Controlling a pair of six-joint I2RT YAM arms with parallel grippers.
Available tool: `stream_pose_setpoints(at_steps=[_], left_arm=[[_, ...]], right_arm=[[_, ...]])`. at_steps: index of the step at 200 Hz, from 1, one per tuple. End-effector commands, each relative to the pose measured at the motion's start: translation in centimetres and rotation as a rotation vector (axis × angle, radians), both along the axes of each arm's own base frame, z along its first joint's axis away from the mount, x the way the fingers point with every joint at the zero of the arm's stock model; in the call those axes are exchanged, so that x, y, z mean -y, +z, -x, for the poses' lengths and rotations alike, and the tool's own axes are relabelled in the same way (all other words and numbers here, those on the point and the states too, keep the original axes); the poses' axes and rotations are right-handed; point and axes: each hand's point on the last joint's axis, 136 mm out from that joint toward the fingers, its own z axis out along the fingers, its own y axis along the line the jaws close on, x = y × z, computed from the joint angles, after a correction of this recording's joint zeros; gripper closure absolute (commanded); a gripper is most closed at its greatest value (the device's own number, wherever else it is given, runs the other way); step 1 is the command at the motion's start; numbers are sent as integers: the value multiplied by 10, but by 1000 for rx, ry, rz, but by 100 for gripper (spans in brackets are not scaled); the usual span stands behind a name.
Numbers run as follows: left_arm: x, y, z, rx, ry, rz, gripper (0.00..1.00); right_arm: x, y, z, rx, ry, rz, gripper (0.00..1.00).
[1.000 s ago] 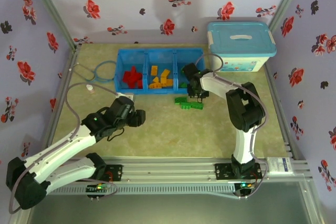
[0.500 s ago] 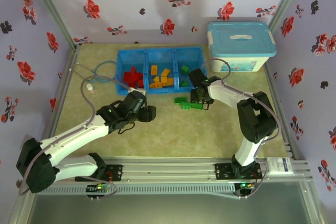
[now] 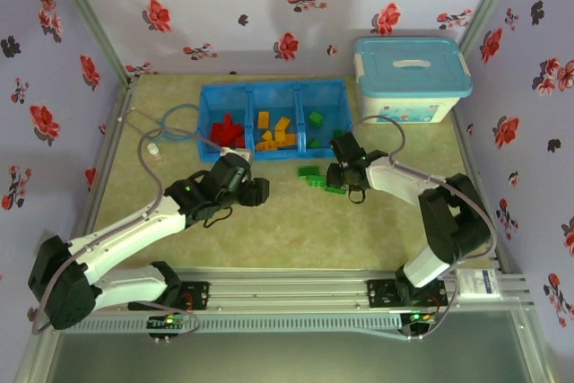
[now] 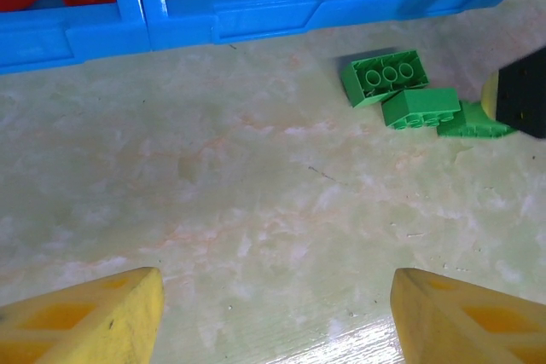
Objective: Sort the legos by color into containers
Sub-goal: Pick up the lego from the center of the table.
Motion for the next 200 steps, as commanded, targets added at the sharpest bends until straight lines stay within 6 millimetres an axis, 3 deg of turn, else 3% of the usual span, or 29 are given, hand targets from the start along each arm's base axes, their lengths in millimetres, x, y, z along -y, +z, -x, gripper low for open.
stream_pose_setpoints(at_steps=[1,24,45,83,125,200], left_arm=[[1,5,1,24,-16,8,29],[2,5,1,25,-19,8,29],[2,7,1,27,-18,13,29],[-2,5,4,25,-7,22,29],[-6,-3,7,14,-3,13,29],[-10,-4,8,21,5,7,29]], right_arm=[[-5,0,32,-60,3,-45,56],[5,21,31,1,-13,-22,50],[13,37,25,37,-9,7,30],[11,25,33,-51,-6,25,14],[6,8,44,-65,-105,12,8],[-13,-26,37,-108,-127,30,12]])
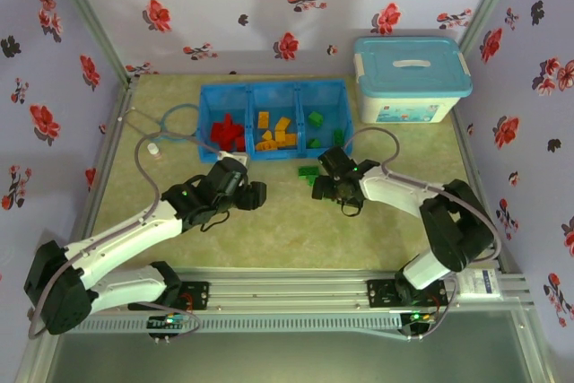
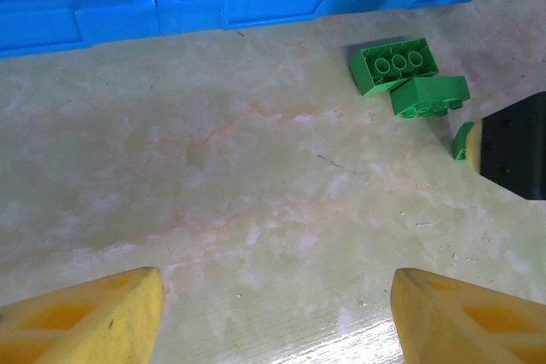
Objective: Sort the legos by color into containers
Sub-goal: Pick up the lego from the center of the table.
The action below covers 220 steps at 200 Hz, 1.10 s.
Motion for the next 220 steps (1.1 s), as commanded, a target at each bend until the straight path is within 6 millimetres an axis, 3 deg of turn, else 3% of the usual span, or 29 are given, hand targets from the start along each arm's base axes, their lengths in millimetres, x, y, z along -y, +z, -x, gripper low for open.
stream_pose_setpoints(at_steps=[1,31,70,102,132,158,181,204,220], left_arm=[[-3,3,1,22,4,8,29],[-8,2,3,24,12,-4,29],[-14,3,3,32,24,-6,29],[-17,1,3,31,28,-11,30],[-18,2,2,33,29,-13,30],[-20,2,1,36,31,-19,30],[-21,1,2,34,27,-29,30],[-21,-2,5,23,21,-40,30],[-19,-4,9,15,17,-36,30]], right_arm=[[1,-14,-1,-17,-38,35,13],[1,-17,-5,-18,-44,52,20],[-1,-15,-8,-15,-28,67,36],[-3,-10,-12,-11,-8,78,55],[-8,9,-16,18,19,101,71],[-8,36,-22,65,40,124,76],[-9,63,-36,127,61,144,76],[-14,88,-70,167,80,141,76],[-20,93,-97,170,92,132,76]])
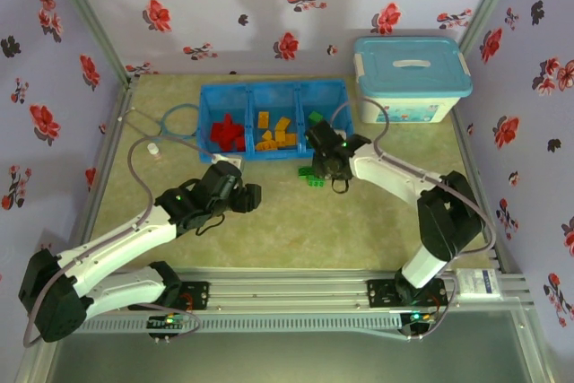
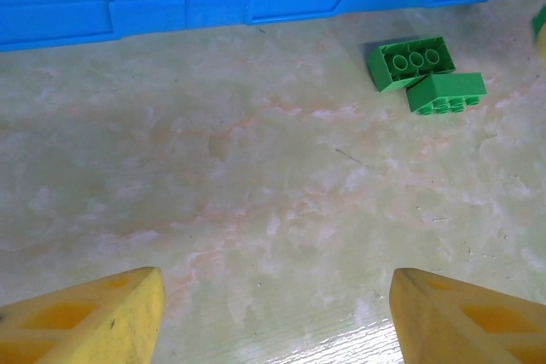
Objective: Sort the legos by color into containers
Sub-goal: Pick up the lego from the center of the table, then place the lego in the container.
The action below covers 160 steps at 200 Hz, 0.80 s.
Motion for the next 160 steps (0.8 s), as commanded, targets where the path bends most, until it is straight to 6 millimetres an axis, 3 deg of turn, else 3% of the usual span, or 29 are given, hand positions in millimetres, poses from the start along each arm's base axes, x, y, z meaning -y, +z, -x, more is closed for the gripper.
stream_pose_setpoints(at_steps=[1,45,58,69,79,100,125,160], left_arm=[[-5,-3,5,4,-5,-25,30],[0,-10,17,-9,2,12,30],[4,-11,19,-12,0,25,30],[10,-12,19,-15,-12,31,30],[16,-12,18,-17,-26,32,30],[31,-13,14,-28,-53,17,29],[51,-10,4,-32,-76,25,27],[93,-7,-13,-44,-135,45,22]], right_arm=[[4,12,-36,17,30,52,76],[-7,2,-95,-16,41,66,72],[-6,4,-104,-15,29,84,57],[-7,12,-109,5,24,90,24],[-8,21,-111,28,18,76,18],[-8,49,-105,79,11,57,15],[-8,93,-81,188,17,-12,14],[23,126,-40,285,-27,-58,12]])
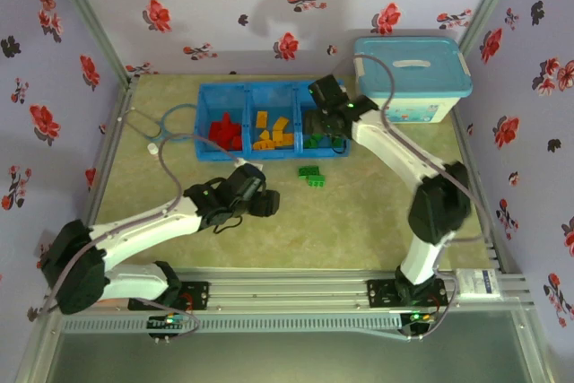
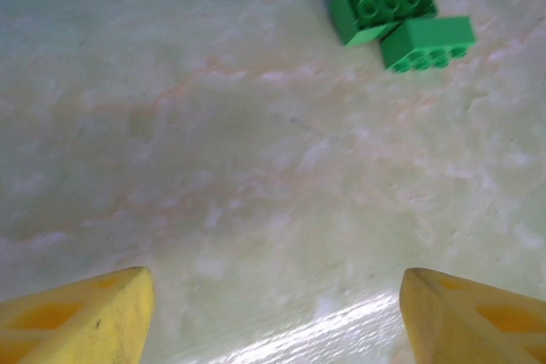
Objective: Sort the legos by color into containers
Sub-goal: Place the lego in the container, then pick up the lego from the center of the table.
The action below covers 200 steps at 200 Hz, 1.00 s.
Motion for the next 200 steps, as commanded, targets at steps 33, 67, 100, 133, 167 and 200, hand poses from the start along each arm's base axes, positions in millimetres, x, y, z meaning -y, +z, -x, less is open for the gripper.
stream_pose_setpoints(at_steps=[33,67,100,133,167,200], left_arm=[[83,7,-30,-11,-94,5,22],[111,-18,-46,-62,-67,-82,22],[125,-39,-59,-79,-52,-179,22],[129,-62,-70,-77,-30,-278,23],[137,-72,-78,-80,-15,-303,25],[148,-80,-84,-94,-8,-313,30]], right_arm=[[52,21,53,102,-102,-52,10],[78,-4,80,71,-155,-70,10],[93,-16,95,57,-183,-78,9],[98,-20,102,60,-197,-96,9],[103,-23,107,65,-213,-106,9],[106,-27,112,62,-219,-111,9]])
